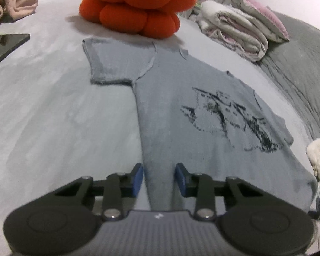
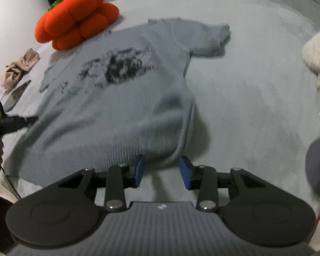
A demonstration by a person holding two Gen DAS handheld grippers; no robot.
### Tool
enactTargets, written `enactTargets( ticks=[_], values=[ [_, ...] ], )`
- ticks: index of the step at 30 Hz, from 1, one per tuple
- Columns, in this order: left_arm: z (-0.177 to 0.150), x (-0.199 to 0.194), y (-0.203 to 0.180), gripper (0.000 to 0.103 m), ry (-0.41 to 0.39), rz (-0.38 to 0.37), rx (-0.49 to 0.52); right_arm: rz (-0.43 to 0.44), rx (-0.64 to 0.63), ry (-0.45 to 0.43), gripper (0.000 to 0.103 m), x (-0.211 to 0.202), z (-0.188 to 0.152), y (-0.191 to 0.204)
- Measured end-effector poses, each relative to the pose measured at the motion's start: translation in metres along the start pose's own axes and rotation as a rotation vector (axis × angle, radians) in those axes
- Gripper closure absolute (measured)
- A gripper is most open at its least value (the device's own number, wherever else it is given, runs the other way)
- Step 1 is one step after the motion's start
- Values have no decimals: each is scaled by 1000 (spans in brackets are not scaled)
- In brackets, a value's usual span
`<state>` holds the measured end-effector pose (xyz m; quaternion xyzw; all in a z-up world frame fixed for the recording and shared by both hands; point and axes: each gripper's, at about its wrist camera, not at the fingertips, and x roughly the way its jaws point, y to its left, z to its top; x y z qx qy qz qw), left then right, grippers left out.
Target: Fold clothes
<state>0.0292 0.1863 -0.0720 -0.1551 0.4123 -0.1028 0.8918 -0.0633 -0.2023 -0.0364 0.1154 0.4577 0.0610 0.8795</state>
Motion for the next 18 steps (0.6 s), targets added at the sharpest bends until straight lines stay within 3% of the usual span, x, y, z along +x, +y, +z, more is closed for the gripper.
enactTargets(
  ticks=[1,3,4,6,10,11,12,15,18],
  values=[
    [0,1,-1,77,-7,7,-2,2,13,-5,62,2,-3,0],
    [1,2,-3,93,-17,22,-8,6,39,-16,62,7,-9,-1],
    [1,3,-3,96,-20,30,-14,11,57,-31,62,7,-10,-1],
    [2,0,-3,98,-35,29,-30,32,96,-62,62,10,-11,0],
    [3,-13,-7,98,-110,105,0,34,79,-104,63,19,-9,8],
    [3,-17,-8,98,-135,131,21,33,70,-113,72,21,-9,10],
    [4,-20,-10,98,-158,156,42,31,54,-112,93,23,-8,12],
    [6,-26,-11,98,-191,184,80,54,41,-90,97,18,-3,11],
    [7,-24,-10,98,-164,178,93,60,18,-81,98,-1,1,8]
  ],
)
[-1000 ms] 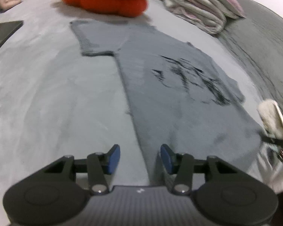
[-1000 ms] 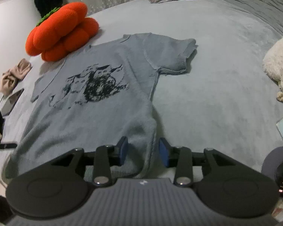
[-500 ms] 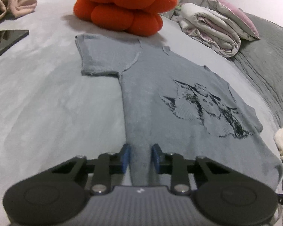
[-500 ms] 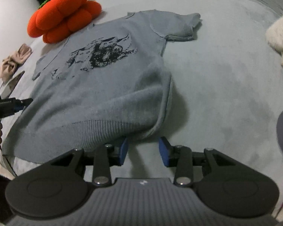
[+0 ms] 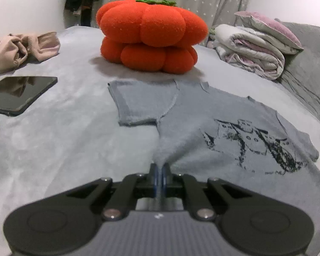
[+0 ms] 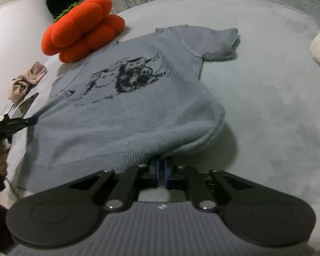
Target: Fold clothes
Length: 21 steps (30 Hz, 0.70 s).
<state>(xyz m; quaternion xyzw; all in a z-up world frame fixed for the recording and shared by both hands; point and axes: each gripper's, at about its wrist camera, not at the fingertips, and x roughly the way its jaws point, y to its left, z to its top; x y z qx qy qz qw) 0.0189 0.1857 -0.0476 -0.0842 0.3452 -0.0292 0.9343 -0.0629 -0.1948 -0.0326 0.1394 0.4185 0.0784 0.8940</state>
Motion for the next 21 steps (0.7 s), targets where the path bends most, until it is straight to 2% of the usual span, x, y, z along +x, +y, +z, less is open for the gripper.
enactTargets(
  ticks=[5,7,10,11,14,16,19,21],
  values=[
    [-1,-2,2,97,95,-33,-7,-57,-73,30,98,-35,4,-8],
    [-4,-6,6,92,137,-63,-29,-71,-71,51,98,-40,3,-16],
    [-12,-16,17,66,199,-106,-90,-99,-62,69,98,-37,-1,-27],
    [-16,-19,20,64,218,-115,-107,-92,-50,67,98,-37,-2,-29],
    [-29,-32,27,64,265,-137,-131,-58,-13,60,87,-36,-7,-35],
    [-38,-42,34,64,279,-160,-167,-40,3,68,87,-35,-11,-36],
    [-52,-57,45,64,293,-198,-239,-18,29,80,69,-32,-17,-38],
    [-61,-65,52,65,300,-228,-292,-3,49,78,67,-30,-21,-40]
  ],
)
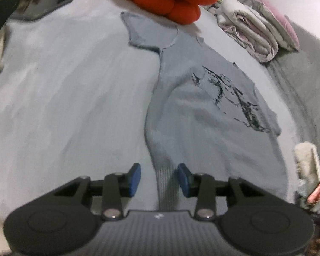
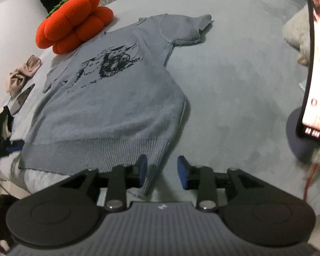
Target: Fold clothes
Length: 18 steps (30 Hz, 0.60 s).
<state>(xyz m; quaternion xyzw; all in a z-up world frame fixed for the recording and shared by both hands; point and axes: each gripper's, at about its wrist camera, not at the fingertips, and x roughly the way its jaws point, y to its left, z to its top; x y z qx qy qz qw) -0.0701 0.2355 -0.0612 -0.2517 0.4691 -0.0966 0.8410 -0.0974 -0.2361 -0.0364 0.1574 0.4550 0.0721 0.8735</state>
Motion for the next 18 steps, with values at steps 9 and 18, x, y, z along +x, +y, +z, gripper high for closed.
enactTargets(
  ticks=[9,18],
  values=[
    [-31,11,-7,99,19,-19,-55,31,31,-30,89,11,-13,2],
    [-31,-55,-42,99,-75,32,161,-26,-124,-32,99,-29,-7,25]
  ],
)
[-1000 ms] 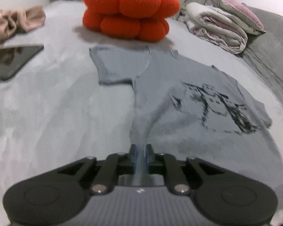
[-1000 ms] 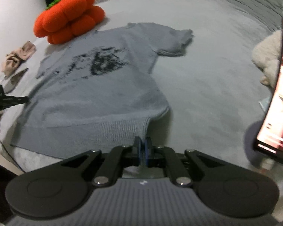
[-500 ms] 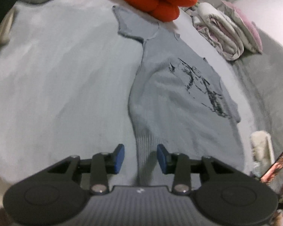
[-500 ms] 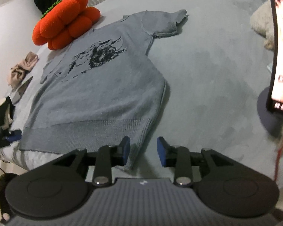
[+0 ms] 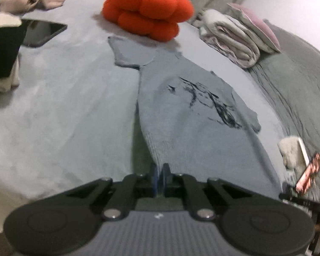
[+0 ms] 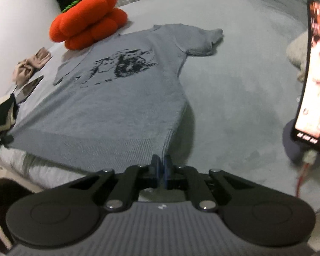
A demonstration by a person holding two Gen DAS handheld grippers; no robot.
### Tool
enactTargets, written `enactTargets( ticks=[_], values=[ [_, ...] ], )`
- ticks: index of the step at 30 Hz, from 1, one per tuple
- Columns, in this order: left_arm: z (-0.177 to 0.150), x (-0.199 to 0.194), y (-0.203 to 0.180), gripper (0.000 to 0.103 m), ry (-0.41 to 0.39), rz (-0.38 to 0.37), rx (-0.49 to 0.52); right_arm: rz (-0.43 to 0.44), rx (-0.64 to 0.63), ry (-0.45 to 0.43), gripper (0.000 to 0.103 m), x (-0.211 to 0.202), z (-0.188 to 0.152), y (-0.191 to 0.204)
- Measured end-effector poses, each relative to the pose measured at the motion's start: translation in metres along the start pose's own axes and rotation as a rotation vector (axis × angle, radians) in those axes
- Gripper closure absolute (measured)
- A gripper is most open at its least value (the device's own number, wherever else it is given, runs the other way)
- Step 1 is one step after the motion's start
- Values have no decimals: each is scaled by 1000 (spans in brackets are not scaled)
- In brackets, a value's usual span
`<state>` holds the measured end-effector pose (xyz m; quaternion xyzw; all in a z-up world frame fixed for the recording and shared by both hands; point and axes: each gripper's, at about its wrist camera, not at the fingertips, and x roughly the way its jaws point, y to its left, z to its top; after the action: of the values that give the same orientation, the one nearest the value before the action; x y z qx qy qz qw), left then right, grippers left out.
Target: Fold clothes
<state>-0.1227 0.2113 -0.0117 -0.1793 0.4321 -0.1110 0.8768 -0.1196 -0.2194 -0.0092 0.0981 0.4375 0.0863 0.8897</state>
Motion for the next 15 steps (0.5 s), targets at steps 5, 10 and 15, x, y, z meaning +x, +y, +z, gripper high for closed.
enactTargets(
  ticks=[5,10,15],
  values=[
    [-13,24,2,99,88,71,58,-29,-38,77,101,15,-7,3],
    [-20,42,9,94,102,89,64,-12,13,106,99,30,-13,-6],
    [-7,31,1,65,34,139,116,-18,44,67,85,23,-1,-14]
  ],
)
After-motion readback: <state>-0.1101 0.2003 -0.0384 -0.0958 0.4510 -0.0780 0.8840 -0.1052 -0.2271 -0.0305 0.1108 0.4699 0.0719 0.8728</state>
